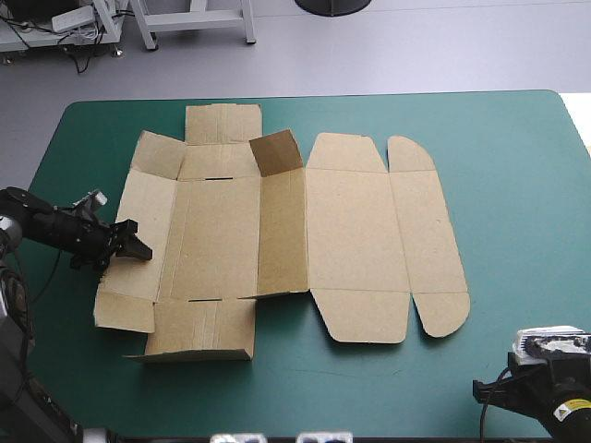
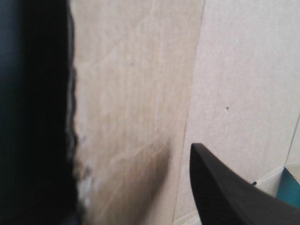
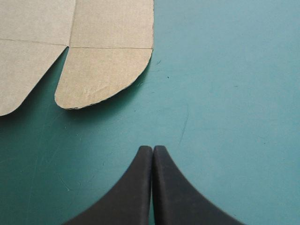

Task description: Fold the box

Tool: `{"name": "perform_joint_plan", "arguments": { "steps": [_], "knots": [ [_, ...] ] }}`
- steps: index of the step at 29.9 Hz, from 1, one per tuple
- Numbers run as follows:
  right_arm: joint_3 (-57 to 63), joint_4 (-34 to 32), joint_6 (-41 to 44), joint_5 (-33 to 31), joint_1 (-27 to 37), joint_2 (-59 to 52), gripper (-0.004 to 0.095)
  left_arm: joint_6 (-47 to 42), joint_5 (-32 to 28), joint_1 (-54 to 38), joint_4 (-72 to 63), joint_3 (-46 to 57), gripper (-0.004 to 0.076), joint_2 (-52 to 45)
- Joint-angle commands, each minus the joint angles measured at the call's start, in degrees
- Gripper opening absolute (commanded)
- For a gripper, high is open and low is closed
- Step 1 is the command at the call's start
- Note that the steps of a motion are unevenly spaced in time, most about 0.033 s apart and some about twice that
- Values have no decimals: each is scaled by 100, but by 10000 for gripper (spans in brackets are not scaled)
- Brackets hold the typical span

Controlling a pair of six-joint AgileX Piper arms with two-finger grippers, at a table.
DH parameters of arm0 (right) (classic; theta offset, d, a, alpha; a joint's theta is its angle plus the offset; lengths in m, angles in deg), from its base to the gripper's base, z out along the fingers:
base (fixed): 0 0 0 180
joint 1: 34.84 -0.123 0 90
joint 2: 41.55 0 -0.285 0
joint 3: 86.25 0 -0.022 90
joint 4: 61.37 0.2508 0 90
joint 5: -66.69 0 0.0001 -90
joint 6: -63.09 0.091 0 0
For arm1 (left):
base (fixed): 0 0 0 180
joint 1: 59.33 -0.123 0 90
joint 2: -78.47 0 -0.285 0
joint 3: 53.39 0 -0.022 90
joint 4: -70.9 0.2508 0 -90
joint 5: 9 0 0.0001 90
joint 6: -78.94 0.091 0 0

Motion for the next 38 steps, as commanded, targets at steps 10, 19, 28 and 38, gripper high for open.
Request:
{"name": "perform_joint_plan", "arguments": {
  "steps": [10,19,28,38],
  "knots": [
    [-151,47,41,310,29,66,-5,-323,316,360,191,89,-5,-115],
    [-151,47,41,361,29,66,-5,-48,306,904,1561,29,-11,-1404],
    [-151,47,41,361,29,66,-5,811,-119,1744,1561,24,-11,-2889],
    [-151,47,41,383,29,66,-5,1390,-2299,3666,2221,-639,-11,-3583]
  ]
}}
